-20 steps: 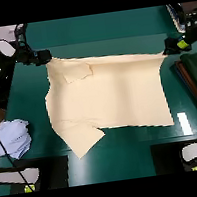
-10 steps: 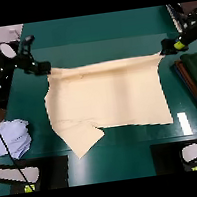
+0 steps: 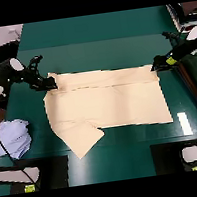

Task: Fold the shirts.

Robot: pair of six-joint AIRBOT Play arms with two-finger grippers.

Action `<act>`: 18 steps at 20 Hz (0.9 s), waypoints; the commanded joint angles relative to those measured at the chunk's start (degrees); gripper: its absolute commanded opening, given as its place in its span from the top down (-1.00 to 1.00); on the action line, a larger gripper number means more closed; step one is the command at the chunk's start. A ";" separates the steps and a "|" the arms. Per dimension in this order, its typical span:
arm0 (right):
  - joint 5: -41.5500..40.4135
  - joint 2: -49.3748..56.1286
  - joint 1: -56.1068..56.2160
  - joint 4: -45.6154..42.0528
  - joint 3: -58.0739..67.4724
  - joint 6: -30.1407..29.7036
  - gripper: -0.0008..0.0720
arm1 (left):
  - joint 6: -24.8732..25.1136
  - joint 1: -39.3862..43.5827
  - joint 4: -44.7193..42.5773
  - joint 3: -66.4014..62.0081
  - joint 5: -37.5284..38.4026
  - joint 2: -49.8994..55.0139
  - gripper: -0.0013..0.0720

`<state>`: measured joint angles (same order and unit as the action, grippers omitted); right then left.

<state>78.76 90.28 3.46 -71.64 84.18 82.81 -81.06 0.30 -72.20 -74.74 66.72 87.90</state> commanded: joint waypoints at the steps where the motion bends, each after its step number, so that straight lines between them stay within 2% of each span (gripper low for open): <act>1: 3.96 -5.79 0.11 0.02 -3.43 -2.12 -0.18 | -1.03 0.00 -2.51 2.19 4.46 -6.01 -0.52; 4: 3.72 -15.41 -0.85 0.15 -11.10 -2.12 -0.17 | -5.88 0.02 -4.22 13.46 6.01 -16.41 -0.52; 8: 3.76 -25.57 -3.41 0.24 -19.26 -2.08 -0.17 | -9.27 0.02 -3.96 33.38 6.97 -31.21 -0.52; 10: 3.39 -28.96 -4.55 3.15 -21.57 -2.08 -0.17 | -10.51 0.02 -1.40 41.35 8.31 -37.40 -0.52; 15: 1.53 -33.22 -7.23 9.20 -23.61 -2.08 -0.17 | -10.49 0.02 5.46 51.21 6.60 -42.32 -0.52; 18: 1.42 -33.59 -7.13 9.16 -23.45 -2.08 -0.16 | -10.34 0.02 8.90 54.40 0.87 -42.32 -0.51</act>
<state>80.64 57.82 -3.29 -63.94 61.14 80.73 -91.24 0.30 -67.37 -24.36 72.10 46.78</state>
